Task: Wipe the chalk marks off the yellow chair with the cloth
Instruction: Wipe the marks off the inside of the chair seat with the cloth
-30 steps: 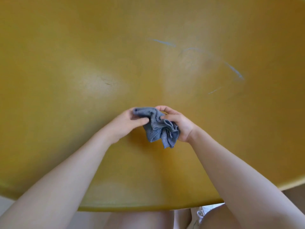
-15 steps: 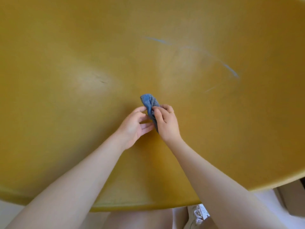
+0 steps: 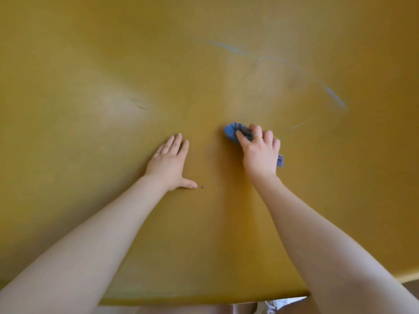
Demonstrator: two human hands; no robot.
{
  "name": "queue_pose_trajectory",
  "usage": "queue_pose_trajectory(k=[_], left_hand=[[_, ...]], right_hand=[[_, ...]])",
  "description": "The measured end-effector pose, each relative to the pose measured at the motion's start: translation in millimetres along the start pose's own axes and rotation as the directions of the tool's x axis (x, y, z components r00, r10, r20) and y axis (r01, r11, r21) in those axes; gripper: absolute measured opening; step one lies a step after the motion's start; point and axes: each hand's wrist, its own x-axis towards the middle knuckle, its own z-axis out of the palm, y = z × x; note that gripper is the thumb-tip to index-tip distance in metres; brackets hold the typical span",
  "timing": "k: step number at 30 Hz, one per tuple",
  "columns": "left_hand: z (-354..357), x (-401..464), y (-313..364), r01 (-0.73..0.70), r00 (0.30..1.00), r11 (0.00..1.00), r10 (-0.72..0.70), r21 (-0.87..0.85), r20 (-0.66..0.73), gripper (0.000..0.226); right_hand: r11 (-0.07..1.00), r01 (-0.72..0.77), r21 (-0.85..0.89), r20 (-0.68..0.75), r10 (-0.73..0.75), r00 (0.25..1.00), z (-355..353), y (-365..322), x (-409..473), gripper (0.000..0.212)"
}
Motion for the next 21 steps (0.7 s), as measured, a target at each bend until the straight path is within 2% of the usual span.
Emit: queue_pose_trajectory(k=[2, 5, 7, 8, 9, 11, 12, 13, 15, 17, 19, 21], left_hand=[[0, 5, 3, 0.096, 0.995, 0.995, -0.095, 0.029, -0.029, 0.132], [-3, 7, -1, 0.114, 0.993, 0.993, -0.113, 0.039, -0.035, 0.136], [-8, 5, -8, 0.07, 0.998, 0.997, -0.07, 0.031, 0.0, 0.129], [-11, 4, -12, 0.048, 0.999, 0.999, -0.048, 0.022, 0.025, 0.124], [-13, 2, -16, 0.027, 0.998, 1.0, -0.028, 0.011, 0.05, 0.119], [-17, -2, -24, -0.011, 0.997, 1.0, 0.012, -0.013, 0.076, 0.105], [-18, -3, -27, -0.028, 0.997, 0.999, 0.03, -0.026, 0.072, 0.095], [-16, -5, -29, -0.041, 0.997, 0.998, 0.043, -0.038, 0.062, 0.086], [-13, -8, -30, -0.053, 0.998, 0.998, 0.055, -0.042, 0.038, 0.07], [-9, -11, -28, -0.048, 0.999, 0.998, 0.049, -0.035, 0.014, 0.059], [-7, -14, -25, -0.035, 0.999, 0.998, 0.036, -0.061, 0.009, 0.054], [-4, -18, -22, -0.031, 0.999, 0.996, 0.032, -0.082, 0.016, 0.052]], right_hand=[[0.999, -0.04, 0.016, 0.162, 0.037, 0.986, 10, 8, -2, 0.048], [0.988, 0.041, 0.15, 0.168, -0.067, 0.984, 16, -6, -12, 0.043], [0.965, 0.095, 0.245, 0.189, -0.144, 0.971, 18, -15, -13, 0.041], [0.945, 0.074, 0.319, 0.188, -0.14, 0.972, 18, -17, -12, 0.04], [0.899, 0.008, 0.438, 0.178, -0.096, 0.979, 16, -19, -9, 0.039], [0.673, -0.194, 0.714, 0.194, 0.076, 0.978, 7, -22, -5, 0.037], [0.578, -0.222, 0.785, 0.194, 0.112, 0.975, -1, -26, -8, 0.036], [0.585, -0.179, 0.791, 0.157, 0.09, 0.984, -7, -30, -13, 0.035], [0.75, 0.013, 0.661, 0.109, -0.113, 0.988, -10, -40, -32, 0.039], [0.82, 0.163, 0.548, 0.278, -0.362, 0.89, -12, -51, -55, 0.044], [0.8, 0.196, 0.567, 0.385, -0.468, 0.796, -13, -60, -73, 0.047], [0.77, 0.113, 0.627, 0.389, -0.436, 0.812, -17, -64, -80, 0.047]])
